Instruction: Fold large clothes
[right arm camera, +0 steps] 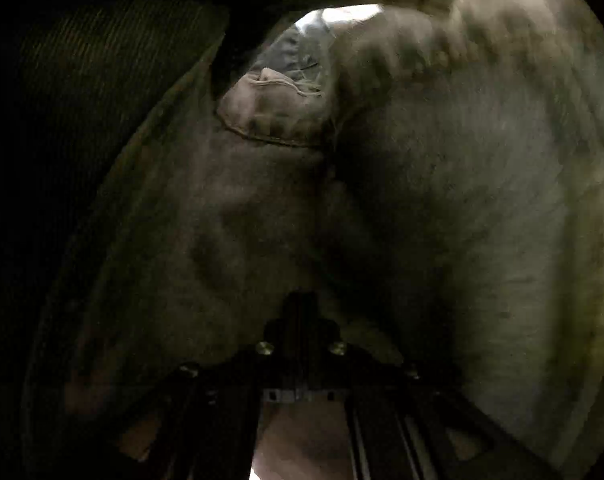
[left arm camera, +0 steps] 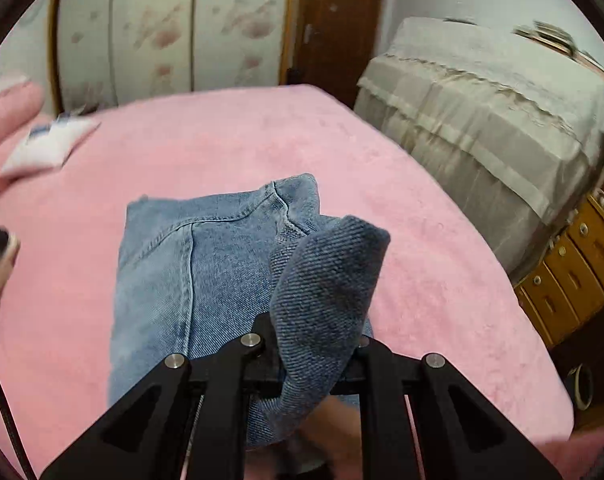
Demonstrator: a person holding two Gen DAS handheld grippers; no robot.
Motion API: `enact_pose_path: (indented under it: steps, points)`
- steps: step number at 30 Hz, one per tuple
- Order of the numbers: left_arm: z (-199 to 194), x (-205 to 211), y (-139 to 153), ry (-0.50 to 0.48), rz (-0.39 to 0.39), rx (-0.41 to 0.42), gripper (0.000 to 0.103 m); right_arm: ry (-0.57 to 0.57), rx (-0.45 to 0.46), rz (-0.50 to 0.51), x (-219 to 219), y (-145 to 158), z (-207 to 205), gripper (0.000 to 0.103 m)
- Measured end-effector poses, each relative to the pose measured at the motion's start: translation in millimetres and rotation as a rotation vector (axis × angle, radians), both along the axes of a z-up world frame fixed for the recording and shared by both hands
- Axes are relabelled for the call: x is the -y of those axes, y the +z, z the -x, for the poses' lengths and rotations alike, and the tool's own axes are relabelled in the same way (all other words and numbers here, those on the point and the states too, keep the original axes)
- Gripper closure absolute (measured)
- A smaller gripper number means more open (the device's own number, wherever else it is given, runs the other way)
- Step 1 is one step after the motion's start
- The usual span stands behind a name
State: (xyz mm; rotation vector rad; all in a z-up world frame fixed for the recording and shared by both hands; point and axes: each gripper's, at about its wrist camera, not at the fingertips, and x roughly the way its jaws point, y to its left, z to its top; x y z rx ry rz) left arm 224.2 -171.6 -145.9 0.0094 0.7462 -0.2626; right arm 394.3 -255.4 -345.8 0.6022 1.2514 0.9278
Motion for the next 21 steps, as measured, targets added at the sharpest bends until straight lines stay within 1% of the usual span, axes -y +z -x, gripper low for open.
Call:
enact_pose_path:
  steps: [2,5,7,9,10,12,13,15,16,17,19,21]
  points:
    - [1,7,12,-0.02,-0.014,0.029,0.093,0.01,0.068,0.069,18,11,-6,0.103]
    - [-3,10,16,-0.014,-0.029,0.044,0.093,0.008,0.063,0.101,45,15,-14,0.103]
    - [-7,7,17,0.005,-0.017,0.046,0.093,-0.027,0.065,0.105,64,20,-17,0.103]
    - [-8,2,14,0.03,-0.006,0.043,0.093,-0.066,0.069,0.131,81,25,-20,0.103]
    - [-10,0,10,0.038,-0.002,0.032,0.093,-0.085,0.068,0.144,89,27,-20,0.103]
    - [-15,0,-2,0.041,0.002,-0.002,0.093,-0.153,0.065,0.224,121,33,-22,0.103]
    - [-18,1,-7,0.042,0.0,-0.016,0.093,-0.173,0.064,0.23,132,36,-23,0.103]
    - [-25,6,-23,0.033,0.001,-0.073,0.093,-0.243,0.078,0.231,166,50,-25,0.103]
    - [-26,6,-30,0.033,0.003,-0.088,0.093,-0.253,0.087,0.241,178,56,-26,0.102]
    - [-26,8,-35,0.031,-0.001,-0.097,0.093,-0.247,0.085,0.261,187,61,-27,0.098]
    - [-25,16,-43,0.028,-0.029,-0.099,0.093,-0.228,0.073,0.286,203,67,-28,0.098]
    - [-24,24,-51,0.017,-0.06,-0.101,0.093,-0.235,0.042,0.284,210,60,-33,0.098]
